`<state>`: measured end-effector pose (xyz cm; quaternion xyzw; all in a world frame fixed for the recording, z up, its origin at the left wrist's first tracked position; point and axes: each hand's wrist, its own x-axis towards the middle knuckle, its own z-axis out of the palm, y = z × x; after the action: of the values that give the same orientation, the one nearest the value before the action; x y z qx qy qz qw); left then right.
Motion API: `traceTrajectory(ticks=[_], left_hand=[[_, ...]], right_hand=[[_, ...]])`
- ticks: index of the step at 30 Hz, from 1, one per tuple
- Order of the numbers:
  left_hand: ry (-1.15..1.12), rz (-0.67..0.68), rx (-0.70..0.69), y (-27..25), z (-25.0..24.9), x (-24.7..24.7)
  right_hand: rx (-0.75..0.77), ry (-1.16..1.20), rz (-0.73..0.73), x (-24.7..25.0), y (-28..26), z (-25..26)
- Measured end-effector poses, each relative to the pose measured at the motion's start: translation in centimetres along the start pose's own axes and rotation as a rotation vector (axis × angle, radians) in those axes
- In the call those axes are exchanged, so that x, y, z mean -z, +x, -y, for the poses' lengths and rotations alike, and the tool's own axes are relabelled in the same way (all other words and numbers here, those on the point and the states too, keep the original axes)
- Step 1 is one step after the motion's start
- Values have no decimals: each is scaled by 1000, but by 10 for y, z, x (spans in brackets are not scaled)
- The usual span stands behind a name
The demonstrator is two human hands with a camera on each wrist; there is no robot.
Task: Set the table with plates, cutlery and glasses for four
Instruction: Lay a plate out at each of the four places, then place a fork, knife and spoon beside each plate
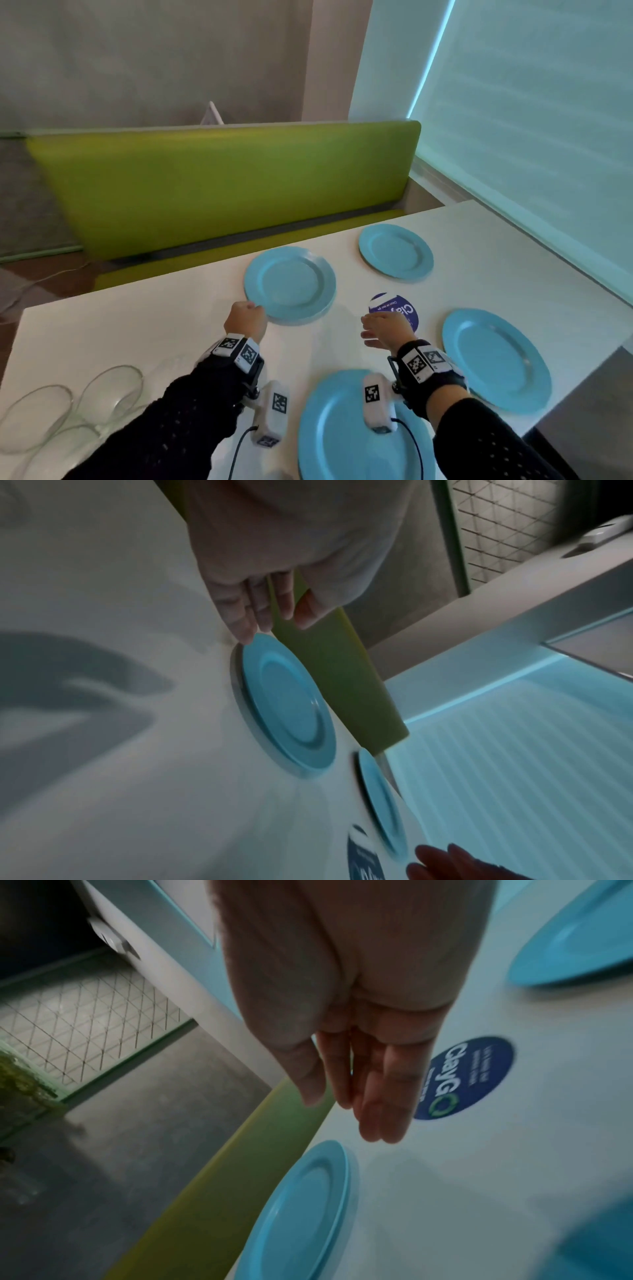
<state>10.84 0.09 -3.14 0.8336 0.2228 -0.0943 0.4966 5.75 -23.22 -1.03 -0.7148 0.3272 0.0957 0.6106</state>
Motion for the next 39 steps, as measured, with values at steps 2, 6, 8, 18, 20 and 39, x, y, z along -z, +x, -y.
traceTrajectory(ticks=[2, 6, 8, 18, 20, 39], left_hand=[[-4, 42, -35, -23, 11, 12], [-159, 183, -73, -74, 35, 43], [-198, 321, -78, -100, 50, 67], [826, 558, -392, -157, 141, 167], [962, 546, -383, -159, 159, 170], [1144, 347, -448, -130, 232, 176]], right_hand=[[16, 39, -19, 1, -29, -11], [53, 21, -107, -8, -90, -43], [57, 39, -109, -17, -120, -60], [17, -44, -78, -85, -203, -111], [22, -58, -45, -97, -212, -110], [25, -152, 4, -120, -217, -119]])
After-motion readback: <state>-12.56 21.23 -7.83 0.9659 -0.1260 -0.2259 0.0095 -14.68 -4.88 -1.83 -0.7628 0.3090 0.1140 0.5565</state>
